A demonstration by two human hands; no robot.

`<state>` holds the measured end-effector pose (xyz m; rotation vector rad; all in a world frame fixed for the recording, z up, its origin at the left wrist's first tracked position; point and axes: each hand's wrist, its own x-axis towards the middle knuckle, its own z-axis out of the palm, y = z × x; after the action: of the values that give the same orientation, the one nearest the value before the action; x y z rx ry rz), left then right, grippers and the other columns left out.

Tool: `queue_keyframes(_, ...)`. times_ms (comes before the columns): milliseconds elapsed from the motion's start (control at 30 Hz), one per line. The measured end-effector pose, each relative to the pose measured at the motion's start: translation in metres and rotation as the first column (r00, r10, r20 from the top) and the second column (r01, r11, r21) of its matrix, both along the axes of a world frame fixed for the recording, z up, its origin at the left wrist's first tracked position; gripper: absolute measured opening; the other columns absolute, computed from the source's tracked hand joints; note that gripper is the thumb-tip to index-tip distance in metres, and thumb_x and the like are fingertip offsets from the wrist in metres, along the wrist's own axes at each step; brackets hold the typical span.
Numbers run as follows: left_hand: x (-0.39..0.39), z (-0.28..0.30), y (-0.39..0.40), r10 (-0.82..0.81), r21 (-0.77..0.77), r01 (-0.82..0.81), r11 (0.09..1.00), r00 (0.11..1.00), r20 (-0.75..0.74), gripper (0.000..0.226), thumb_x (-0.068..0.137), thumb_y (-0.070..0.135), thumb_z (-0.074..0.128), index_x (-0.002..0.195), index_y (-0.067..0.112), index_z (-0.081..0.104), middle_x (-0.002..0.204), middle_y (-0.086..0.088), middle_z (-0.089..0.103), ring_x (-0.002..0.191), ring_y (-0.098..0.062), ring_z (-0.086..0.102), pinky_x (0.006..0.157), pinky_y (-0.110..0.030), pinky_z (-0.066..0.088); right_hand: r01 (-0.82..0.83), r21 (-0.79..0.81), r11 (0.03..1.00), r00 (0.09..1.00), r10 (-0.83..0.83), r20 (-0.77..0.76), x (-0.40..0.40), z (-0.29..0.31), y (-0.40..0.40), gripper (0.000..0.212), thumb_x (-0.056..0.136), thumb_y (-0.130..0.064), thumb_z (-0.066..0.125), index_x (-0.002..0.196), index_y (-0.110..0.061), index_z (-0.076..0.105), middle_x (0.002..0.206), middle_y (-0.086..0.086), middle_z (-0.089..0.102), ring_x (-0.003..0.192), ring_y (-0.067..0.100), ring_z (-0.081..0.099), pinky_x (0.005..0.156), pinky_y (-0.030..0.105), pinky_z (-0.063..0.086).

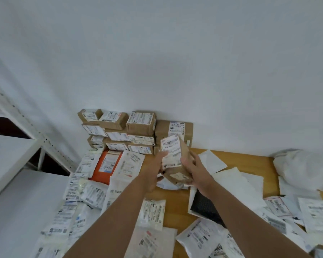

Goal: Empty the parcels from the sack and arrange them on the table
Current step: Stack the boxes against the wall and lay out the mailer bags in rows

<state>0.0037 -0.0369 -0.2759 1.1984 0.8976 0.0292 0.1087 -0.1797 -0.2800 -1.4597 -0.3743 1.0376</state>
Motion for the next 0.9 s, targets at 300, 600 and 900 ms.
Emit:
queue_keyframes(300, -0.001, -0.025, 0.031, 0.084, -0.169, -0.073, 0.983, 0.995, 0.054, 0.047, 0.080, 0.041, 0.075, 0.116, 0.013, 0.067, 0.101, -0.010, 0.075, 0.095, -0.031, 0.070, 0.087, -0.047, 0.057, 0.091, -0.335, 0.938, 0.816, 0.123, 0.565, 0.016, -0.016, 0.039, 0.073, 0.088, -0.058, 0.060, 0.146, -0.023, 0.034, 0.134, -0.007, 0.048, 0.111, 0.010, 0.051, 0.093, 0.031, 0.047)
queue_keyframes(600, -0.021, -0.064, 0.066, 0.268, -0.585, -0.104, 0.804, 0.943, 0.200, 0.063, 0.089, 0.047, 0.061, 0.140, 0.010, 0.052, 0.138, -0.023, 0.053, 0.121, -0.041, 0.053, 0.109, -0.057, 0.033, 0.300, -0.423, 0.855, 0.951, -0.304, 0.058, 0.116, -0.021, 0.088, 0.086, 0.080, -0.062, 0.066, 0.146, -0.019, 0.030, 0.139, 0.007, 0.041, 0.127, 0.033, 0.044, 0.097, 0.051, 0.047)
queue_keyframes(900, -0.009, -0.062, 0.081, 0.305, -0.603, -0.114, 0.790, 0.925, 0.225, 0.074, 0.069, 0.041, 0.080, 0.131, 0.005, 0.060, 0.124, -0.025, 0.061, 0.102, -0.039, 0.065, 0.082, -0.047, 0.054, -0.045, -0.377, 0.925, 0.982, -0.029, -0.189, 0.161, -0.029, 0.115, 0.046, 0.083, -0.062, 0.060, 0.104, -0.021, 0.066, 0.100, 0.003, 0.061, 0.075, 0.016, 0.056, 0.054, 0.023, 0.043)
